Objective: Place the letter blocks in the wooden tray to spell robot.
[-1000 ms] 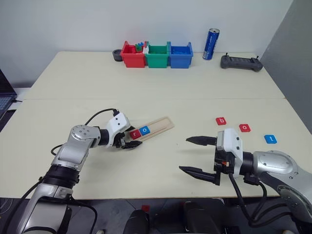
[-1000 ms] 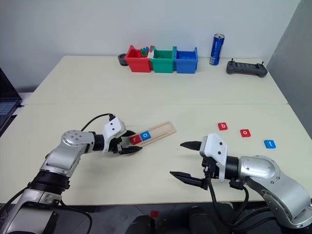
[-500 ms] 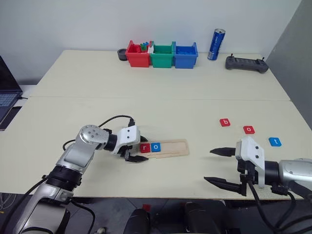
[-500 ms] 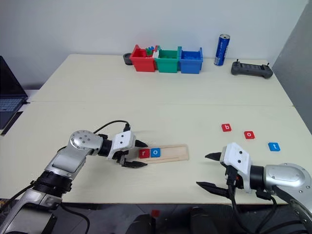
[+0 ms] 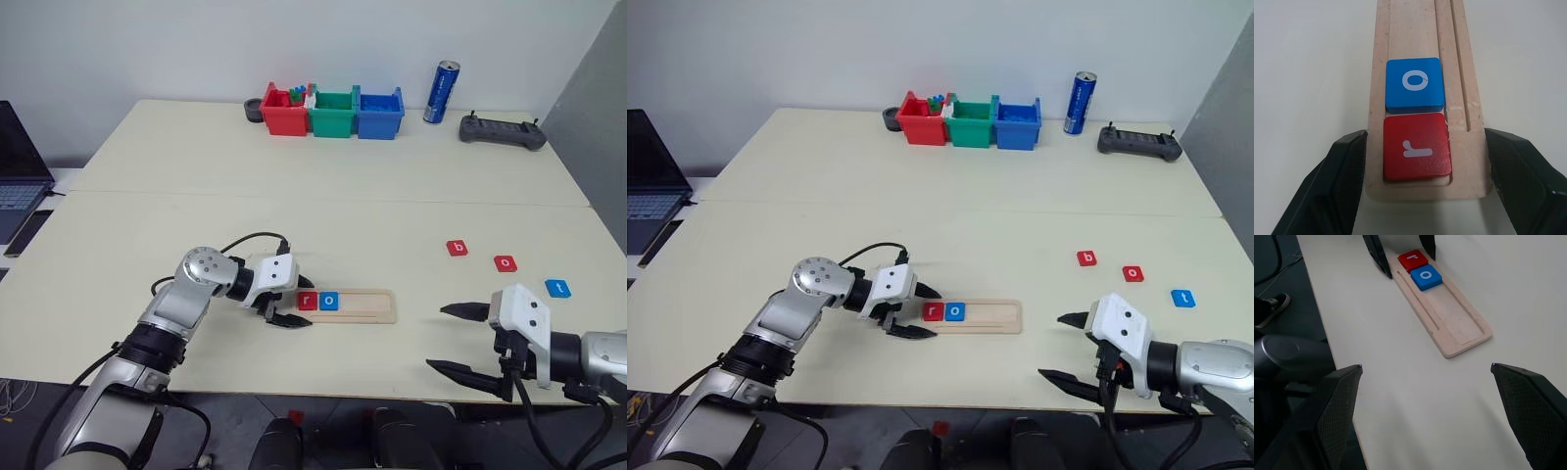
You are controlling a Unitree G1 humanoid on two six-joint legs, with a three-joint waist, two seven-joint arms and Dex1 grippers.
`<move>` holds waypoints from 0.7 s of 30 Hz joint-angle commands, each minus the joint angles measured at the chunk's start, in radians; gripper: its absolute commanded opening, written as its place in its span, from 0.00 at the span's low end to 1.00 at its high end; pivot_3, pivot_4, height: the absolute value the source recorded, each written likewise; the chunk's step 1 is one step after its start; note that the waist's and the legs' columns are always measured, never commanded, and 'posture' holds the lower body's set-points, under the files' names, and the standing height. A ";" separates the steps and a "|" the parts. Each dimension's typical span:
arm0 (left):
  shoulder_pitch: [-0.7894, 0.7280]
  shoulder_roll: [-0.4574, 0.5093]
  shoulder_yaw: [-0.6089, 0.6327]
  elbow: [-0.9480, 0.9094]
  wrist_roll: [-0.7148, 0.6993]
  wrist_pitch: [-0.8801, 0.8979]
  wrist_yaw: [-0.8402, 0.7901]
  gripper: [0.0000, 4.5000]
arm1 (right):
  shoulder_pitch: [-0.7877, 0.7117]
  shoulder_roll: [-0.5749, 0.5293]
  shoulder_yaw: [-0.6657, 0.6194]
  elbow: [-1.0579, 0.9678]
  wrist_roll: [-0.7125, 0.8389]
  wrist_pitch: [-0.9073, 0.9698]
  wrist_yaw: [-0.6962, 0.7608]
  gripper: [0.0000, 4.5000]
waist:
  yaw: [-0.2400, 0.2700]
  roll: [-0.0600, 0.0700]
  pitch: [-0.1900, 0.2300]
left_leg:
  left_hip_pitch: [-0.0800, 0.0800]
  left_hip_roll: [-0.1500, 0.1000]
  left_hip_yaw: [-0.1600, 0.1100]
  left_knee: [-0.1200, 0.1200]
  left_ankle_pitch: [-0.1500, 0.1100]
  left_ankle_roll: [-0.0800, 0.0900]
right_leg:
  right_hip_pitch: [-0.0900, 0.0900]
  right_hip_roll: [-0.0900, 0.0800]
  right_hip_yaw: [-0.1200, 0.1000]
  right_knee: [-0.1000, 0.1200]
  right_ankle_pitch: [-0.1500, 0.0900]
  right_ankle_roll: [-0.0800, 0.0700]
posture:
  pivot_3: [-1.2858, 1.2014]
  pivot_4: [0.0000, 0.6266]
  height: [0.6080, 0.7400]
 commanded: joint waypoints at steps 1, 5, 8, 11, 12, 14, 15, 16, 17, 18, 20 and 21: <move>0.019 -0.025 -0.061 0.003 0.017 0.005 -0.028 0.75 | -0.002 -0.011 -0.026 -0.021 0.001 -0.011 0.009 1.00 | 0.000 0.000 0.000 | 0.000 0.000 0.000 0.000 0.000 0.000 | 0.000 0.000 0.000 0.000 0.000 0.000 | 0.52 0.24 1.00; 0.012 -0.039 -0.064 0.006 0.025 0.003 -0.026 0.75 | -0.013 -0.009 -0.018 -0.026 0.004 -0.004 0.000 1.00 | 0.000 0.000 0.000 | 0.000 0.000 0.000 0.000 0.000 0.000 | 0.000 0.000 0.000 0.000 0.000 0.000 | 0.52 0.24 1.00; 0.008 -0.047 -0.066 0.008 0.031 -0.002 -0.029 0.75 | -0.018 -0.007 -0.011 -0.026 0.002 -0.002 -0.006 1.00 | 0.000 0.000 0.000 | 0.000 0.000 0.000 0.000 0.000 0.000 | 0.001 0.000 0.000 0.000 0.000 0.000 | 0.52 0.24 1.00; 0.008 -0.050 -0.068 0.008 0.038 -0.009 -0.030 0.75 | -0.022 -0.005 -0.008 -0.028 0.002 0.000 -0.010 1.00 | 0.000 0.000 0.000 | 0.001 0.000 0.000 0.000 0.000 0.000 | 0.002 0.000 0.000 0.000 0.000 0.000 | 0.52 0.24 1.00; 0.009 -0.054 -0.067 0.010 0.042 -0.017 -0.020 0.75 | -0.024 -0.004 -0.006 -0.029 0.003 0.001 -0.012 1.00 | 0.000 0.000 0.000 | 0.001 0.000 -0.001 0.000 0.000 0.000 | 0.002 0.000 0.000 0.000 0.000 0.000 | 0.52 0.24 1.00; 0.009 -0.059 -0.067 0.016 0.042 -0.013 -0.017 0.75 | -0.027 -0.001 -0.001 -0.032 0.005 0.003 -0.018 1.00 | 0.000 0.000 0.000 | 0.001 0.000 -0.001 0.000 0.000 0.000 | 0.002 0.000 0.000 0.000 0.000 0.000 | 0.52 0.24 1.00; 0.007 -0.061 -0.066 0.021 0.045 -0.019 -0.012 0.83 | -0.027 -0.001 0.002 -0.034 0.005 0.005 -0.020 1.00 | 0.000 0.000 0.000 | 0.001 0.000 -0.001 0.000 0.000 0.000 | 0.002 0.000 0.000 0.000 0.000 0.000 | 0.52 0.24 1.00; 0.004 -0.062 -0.064 0.023 0.041 -0.014 -0.016 0.91 | -0.026 -0.001 0.003 -0.035 0.008 0.007 -0.021 1.00 | 0.000 0.000 0.000 | 0.001 0.000 -0.001 0.000 0.000 0.000 | 0.002 0.000 0.000 0.000 0.000 0.000 | 0.52 0.24 1.00; 0.001 -0.063 -0.061 0.025 0.039 -0.013 -0.017 0.97 | -0.026 -0.001 0.005 -0.035 0.009 0.008 -0.022 1.00 | 0.000 0.000 0.000 | 0.001 0.000 -0.001 0.000 0.000 0.000 | 0.002 0.000 0.000 -0.001 0.000 0.000 | 0.52 0.24 1.00; -0.002 -0.062 -0.056 0.030 0.038 -0.020 -0.015 1.00 | -0.026 -0.001 0.005 -0.036 0.010 0.008 -0.023 1.00 | 0.000 0.000 0.000 | 0.001 0.000 -0.001 0.000 0.000 0.000 | 0.002 0.000 -0.001 -0.001 0.000 0.000 | 0.52 0.24 1.00; -0.008 -0.057 -0.050 0.038 0.037 -0.034 -0.018 1.00 | -0.028 -0.002 0.008 -0.034 0.009 0.006 -0.023 1.00 | -0.002 0.000 0.000 | 0.001 0.000 -0.001 0.000 0.000 0.000 | 0.002 0.000 -0.001 -0.001 0.000 0.000 | 0.52 0.24 1.00; -0.009 -0.053 -0.046 0.040 0.036 -0.044 -0.018 1.00 | -0.030 -0.002 0.010 -0.032 0.007 0.004 -0.022 1.00 | -0.003 0.000 0.000 | 0.001 0.000 -0.001 0.000 0.000 0.000 | 0.002 0.000 0.000 -0.001 0.000 0.000 | 0.52 0.24 1.00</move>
